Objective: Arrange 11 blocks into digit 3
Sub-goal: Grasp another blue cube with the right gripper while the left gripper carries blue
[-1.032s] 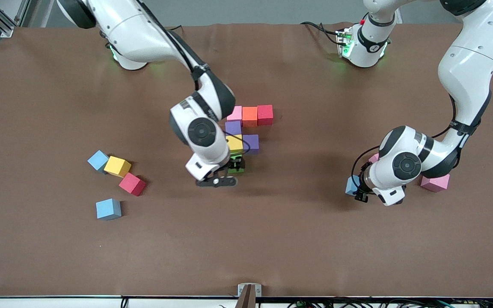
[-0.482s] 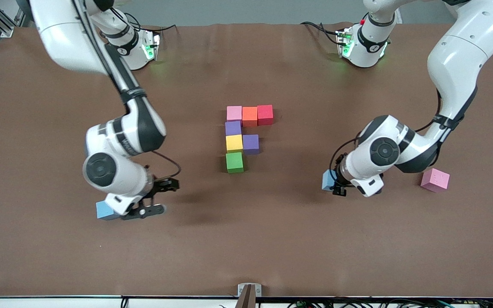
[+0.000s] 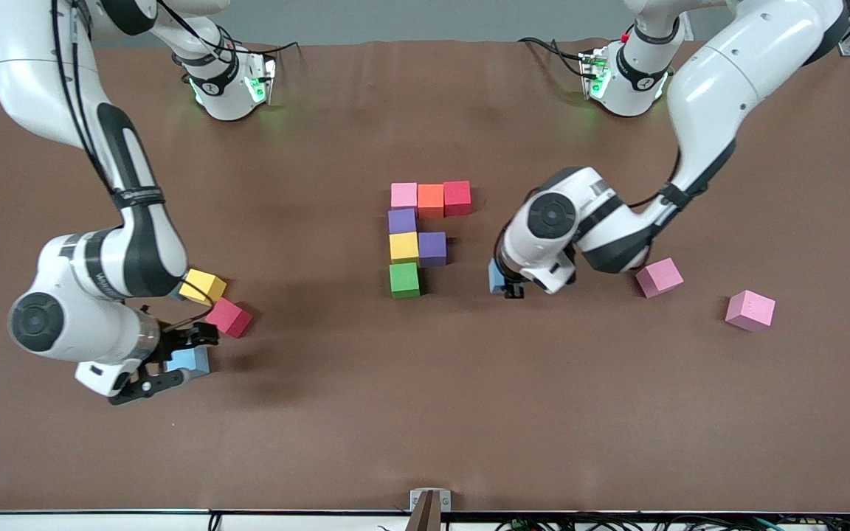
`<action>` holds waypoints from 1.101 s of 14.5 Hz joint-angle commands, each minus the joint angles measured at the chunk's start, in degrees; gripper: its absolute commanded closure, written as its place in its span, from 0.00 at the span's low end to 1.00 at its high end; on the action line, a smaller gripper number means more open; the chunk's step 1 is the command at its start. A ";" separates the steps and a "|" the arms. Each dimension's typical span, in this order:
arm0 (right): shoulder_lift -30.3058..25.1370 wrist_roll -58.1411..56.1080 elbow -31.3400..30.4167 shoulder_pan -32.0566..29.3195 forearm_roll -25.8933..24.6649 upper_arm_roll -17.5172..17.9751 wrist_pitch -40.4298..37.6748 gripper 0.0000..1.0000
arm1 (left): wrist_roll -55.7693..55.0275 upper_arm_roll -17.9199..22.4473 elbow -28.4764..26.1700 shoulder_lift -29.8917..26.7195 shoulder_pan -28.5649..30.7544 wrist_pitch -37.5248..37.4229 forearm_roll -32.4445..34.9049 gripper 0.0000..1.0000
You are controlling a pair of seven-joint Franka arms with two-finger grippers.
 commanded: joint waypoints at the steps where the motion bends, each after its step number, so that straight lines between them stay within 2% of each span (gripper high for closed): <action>1: 1.16 -0.91 -1.32 -2.89 -3.11 1.16 4.63 0.00 | -4.87 0.31 -0.47 -0.19 -2.59 -0.35 0.99 0.86; 6: 4.68 -0.91 -1.32 -3.78 -4.17 1.16 7.37 0.00 | -10.33 3.12 -1.00 -0.19 -8.22 -0.26 1.52 0.86; 10: 6.18 -0.73 -1.76 -4.30 -4.00 1.16 8.25 0.00 | -12.36 7.16 -0.39 -0.11 -13.31 0.44 1.61 0.86; 16: 8.82 -0.82 -2.11 -4.22 -3.91 1.16 11.76 0.00 | -12.27 7.78 0.14 0.60 -15.95 1.76 1.79 0.86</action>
